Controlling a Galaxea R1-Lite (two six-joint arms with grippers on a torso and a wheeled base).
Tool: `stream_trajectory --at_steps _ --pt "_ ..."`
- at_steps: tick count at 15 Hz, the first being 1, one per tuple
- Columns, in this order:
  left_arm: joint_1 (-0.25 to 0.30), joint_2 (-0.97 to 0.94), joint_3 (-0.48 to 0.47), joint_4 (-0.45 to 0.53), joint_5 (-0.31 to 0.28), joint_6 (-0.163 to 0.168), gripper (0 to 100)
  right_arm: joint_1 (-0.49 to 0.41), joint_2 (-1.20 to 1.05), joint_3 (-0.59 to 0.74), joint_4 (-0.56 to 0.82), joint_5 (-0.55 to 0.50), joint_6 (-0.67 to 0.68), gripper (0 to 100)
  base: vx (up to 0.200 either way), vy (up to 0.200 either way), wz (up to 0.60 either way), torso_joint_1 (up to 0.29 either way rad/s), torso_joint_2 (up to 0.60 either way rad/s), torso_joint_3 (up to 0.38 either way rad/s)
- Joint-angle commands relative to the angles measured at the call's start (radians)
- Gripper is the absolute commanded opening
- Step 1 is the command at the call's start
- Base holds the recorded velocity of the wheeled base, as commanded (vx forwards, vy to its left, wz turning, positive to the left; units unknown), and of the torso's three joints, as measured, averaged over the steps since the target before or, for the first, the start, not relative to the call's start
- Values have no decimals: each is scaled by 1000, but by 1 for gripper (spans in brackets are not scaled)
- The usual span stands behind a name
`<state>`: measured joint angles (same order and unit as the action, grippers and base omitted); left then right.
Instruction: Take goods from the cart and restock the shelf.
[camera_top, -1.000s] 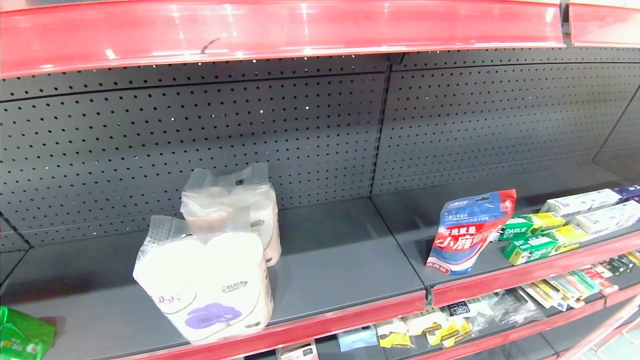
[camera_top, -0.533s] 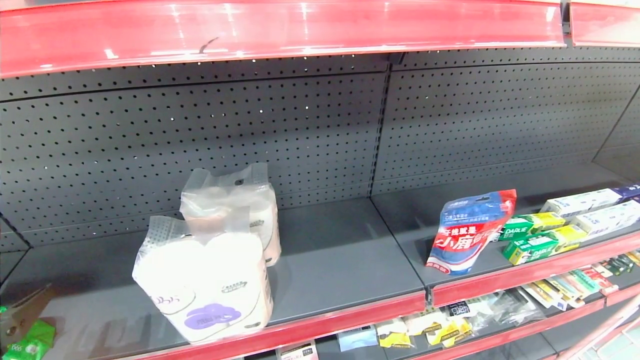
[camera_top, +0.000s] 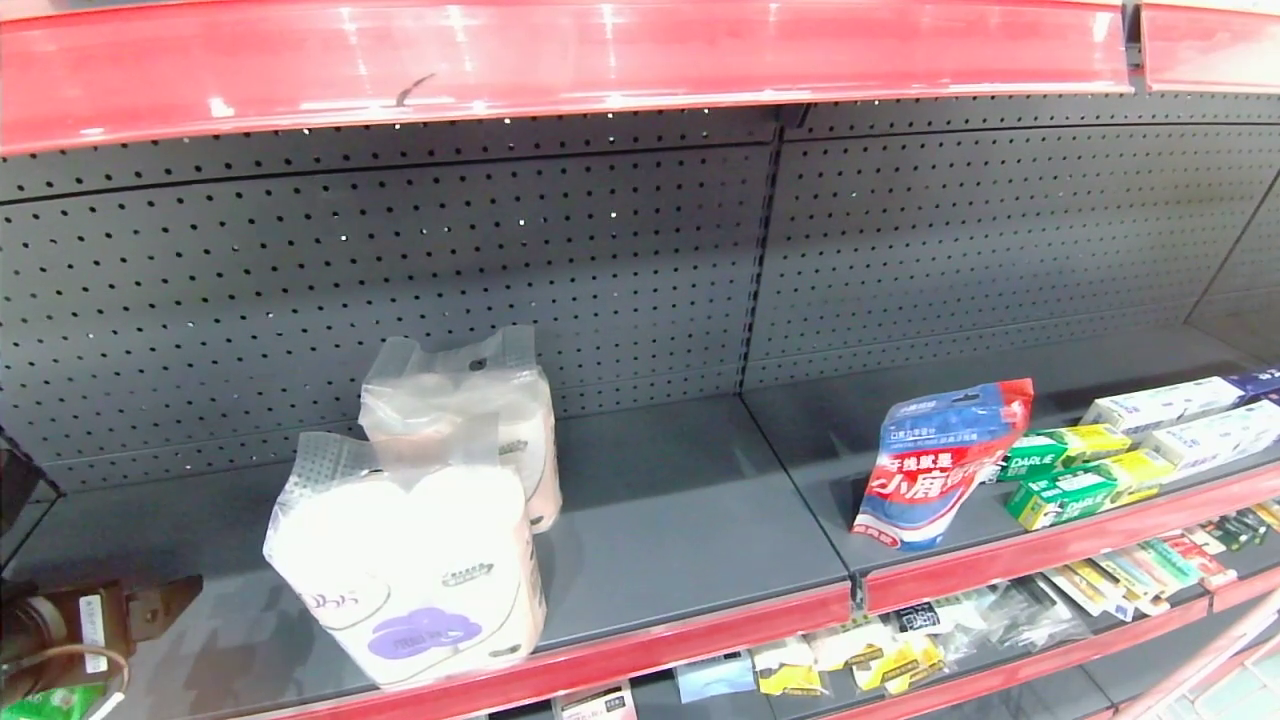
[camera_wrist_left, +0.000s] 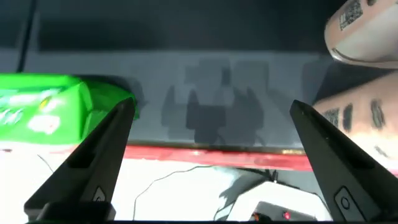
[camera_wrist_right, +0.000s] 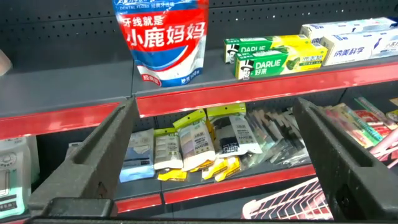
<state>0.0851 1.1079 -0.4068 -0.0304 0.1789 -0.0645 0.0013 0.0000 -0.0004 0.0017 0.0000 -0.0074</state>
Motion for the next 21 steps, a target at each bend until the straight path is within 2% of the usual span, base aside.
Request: stream_trajectory --at_steps 1,2,4,6,8,14,17,18,21 --pt "-21 93 8 -19 -3 31 100 0 2 -1 0 0 0 100 0 0 0 0 0 0" --pt "-22 118 11 -22 -4 45 100 2 2 0 0 0 0 100 0 0 0 0 0 0" --pt "-22 136 16 -31 -7 45 100 0 2 -1 0 0 0 100 0 0 0 0 0 0" --pt "-22 251 86 -232 -22 46 100 0 2 0 0 0 0 100 0 0 0 0 0 0" --pt "-22 303 95 -286 -22 48 100 0 2 0 0 0 0 100 0 0 0 0 0 0" --pt "-27 443 92 -358 -24 48 100 0 2 0 0 0 0 100 0 0 0 0 0 0" --pt "-57 474 89 -390 -24 48 100 0 2 -1 0 0 0 100 0 0 0 0 0 0" --pt "-90 501 86 -416 -26 46 100 0 2 0 0 0 0 100 0 0 0 0 0 0" --pt "-100 521 86 -431 -26 46 100 0 2 0 0 0 0 100 0 0 0 0 0 0"
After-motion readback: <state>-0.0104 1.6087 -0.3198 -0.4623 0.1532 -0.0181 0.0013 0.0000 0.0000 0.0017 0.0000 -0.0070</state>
